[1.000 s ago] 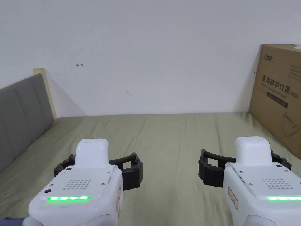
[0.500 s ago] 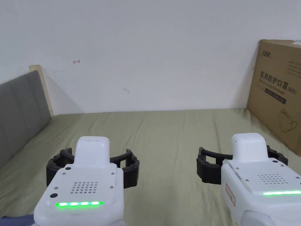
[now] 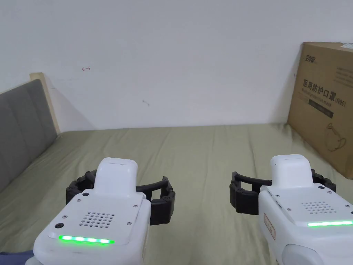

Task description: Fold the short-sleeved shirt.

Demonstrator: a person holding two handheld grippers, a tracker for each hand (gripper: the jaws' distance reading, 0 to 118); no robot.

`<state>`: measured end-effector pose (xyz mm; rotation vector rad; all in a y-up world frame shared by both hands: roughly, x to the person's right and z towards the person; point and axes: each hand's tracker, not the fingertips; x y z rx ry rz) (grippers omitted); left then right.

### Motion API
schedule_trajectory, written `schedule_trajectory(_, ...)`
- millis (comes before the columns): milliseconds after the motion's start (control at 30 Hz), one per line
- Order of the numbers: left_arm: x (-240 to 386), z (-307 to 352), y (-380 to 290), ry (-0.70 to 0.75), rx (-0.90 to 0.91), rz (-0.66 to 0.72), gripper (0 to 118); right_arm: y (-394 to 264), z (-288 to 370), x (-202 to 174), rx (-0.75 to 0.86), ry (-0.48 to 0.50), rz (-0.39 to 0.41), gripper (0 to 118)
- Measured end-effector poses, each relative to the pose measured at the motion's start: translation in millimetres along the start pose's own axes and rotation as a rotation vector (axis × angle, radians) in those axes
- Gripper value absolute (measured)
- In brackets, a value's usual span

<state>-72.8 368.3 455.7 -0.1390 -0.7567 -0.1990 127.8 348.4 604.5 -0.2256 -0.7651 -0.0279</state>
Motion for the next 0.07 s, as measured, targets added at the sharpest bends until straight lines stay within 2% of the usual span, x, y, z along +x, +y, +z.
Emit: schedule_trajectory(67, 1.9, 0.3, -0.3, 0.021, -0.004, 0.010, 112, 0.0, -0.2, 0.6, 0.001, 0.000, 0.000, 113)
